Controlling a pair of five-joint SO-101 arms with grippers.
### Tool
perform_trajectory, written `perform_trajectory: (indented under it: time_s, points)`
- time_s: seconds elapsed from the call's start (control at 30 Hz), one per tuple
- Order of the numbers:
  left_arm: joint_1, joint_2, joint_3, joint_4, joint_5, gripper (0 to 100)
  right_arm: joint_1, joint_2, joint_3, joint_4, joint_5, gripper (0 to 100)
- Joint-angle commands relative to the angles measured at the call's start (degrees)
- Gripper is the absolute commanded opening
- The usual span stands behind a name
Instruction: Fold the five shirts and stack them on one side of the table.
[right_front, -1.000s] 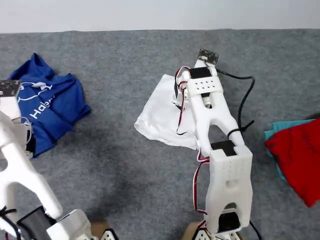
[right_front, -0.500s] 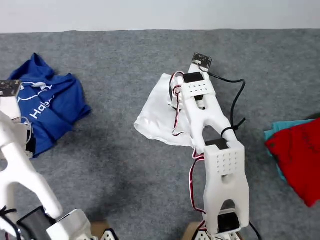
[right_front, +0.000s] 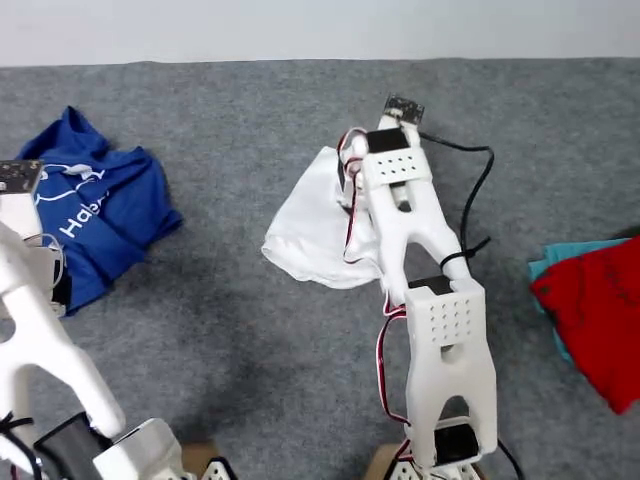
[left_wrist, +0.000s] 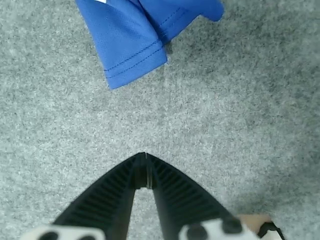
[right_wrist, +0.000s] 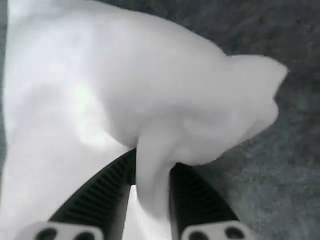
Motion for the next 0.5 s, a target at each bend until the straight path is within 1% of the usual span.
perform_trajectory:
  time_s: [0.0,0.13,0.23,0.3,0.47]
  points:
    - [0.4,-2.0,-2.0,0.4,-0.7,0,2.8,-0.4,-9.8,5.8,0.3,0.9]
    - [0.4,-2.0,-2.0,0.4,-0.7,0,6.5,-0.4,-18.7,11.8,2.5,0.9]
    - [0.4,-2.0,-2.0,0.3,-0.8,0,9.0,-0.4,-25.0,16.0,2.7,0.9]
    - [0.4,-2.0,-2.0,0.2,-0.8,0,11.1,-0.5,-27.2,16.5,2.7,0.9]
    - [0.1,-2.0,-2.0,0.4,-3.8,0,17.0,-0.6,-30.4,16.6,2.8,0.9]
